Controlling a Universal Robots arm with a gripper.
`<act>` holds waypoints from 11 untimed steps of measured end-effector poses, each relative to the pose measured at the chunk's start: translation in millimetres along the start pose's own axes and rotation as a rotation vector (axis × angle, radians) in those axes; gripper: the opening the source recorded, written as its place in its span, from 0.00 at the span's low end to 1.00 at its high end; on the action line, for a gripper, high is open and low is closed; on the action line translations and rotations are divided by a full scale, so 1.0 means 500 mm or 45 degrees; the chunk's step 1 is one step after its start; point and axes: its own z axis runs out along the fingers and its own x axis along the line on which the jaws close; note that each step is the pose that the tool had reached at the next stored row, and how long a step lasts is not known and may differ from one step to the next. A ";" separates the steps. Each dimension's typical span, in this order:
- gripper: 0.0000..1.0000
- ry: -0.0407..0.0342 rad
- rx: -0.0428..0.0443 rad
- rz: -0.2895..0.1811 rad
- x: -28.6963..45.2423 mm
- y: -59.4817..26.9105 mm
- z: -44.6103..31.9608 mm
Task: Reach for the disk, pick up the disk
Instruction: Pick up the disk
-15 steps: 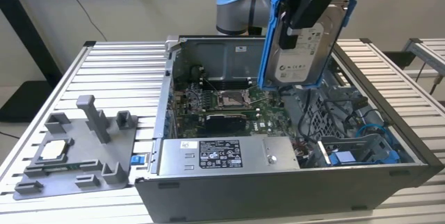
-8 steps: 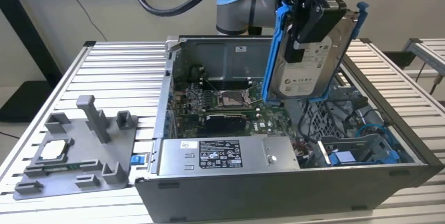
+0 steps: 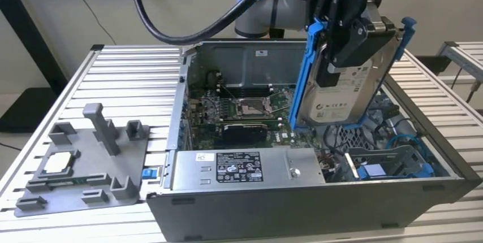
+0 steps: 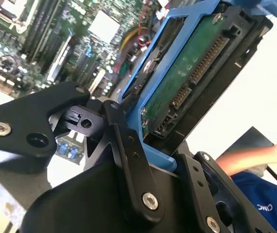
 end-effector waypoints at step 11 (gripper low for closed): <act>0.00 -0.0002 -0.001 0.000 0.061 -0.045 0.009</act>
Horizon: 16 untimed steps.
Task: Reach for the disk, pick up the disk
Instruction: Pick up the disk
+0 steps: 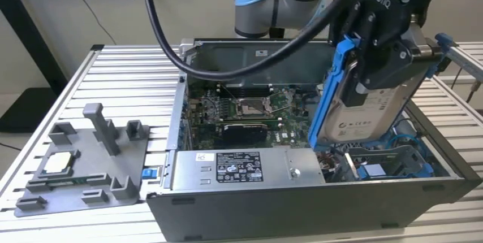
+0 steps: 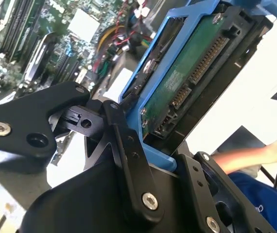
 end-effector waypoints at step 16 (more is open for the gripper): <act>0.00 0.0001 -0.002 0.000 0.052 -0.099 0.016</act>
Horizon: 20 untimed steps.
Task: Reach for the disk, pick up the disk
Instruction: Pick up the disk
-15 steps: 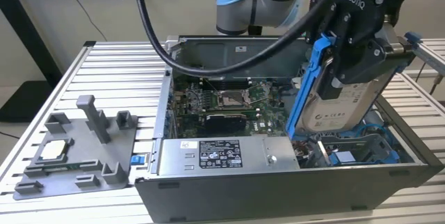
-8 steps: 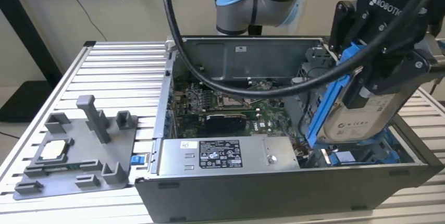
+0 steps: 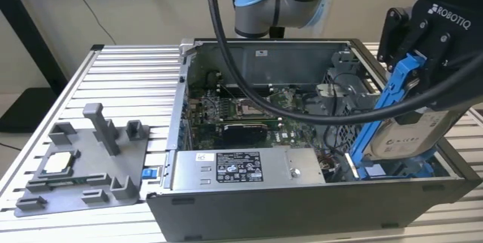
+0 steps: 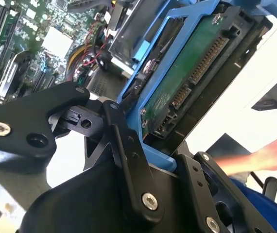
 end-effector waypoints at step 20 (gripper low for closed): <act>0.00 -0.0198 0.001 0.001 -0.034 -0.065 0.027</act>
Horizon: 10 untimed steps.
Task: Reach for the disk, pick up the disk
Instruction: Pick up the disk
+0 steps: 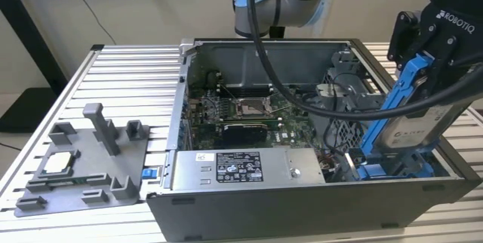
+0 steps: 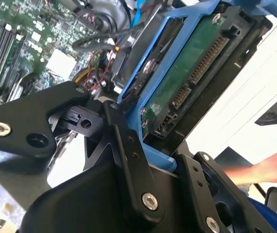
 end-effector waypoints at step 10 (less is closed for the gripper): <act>0.00 0.0002 0.000 0.000 -0.027 -0.016 0.008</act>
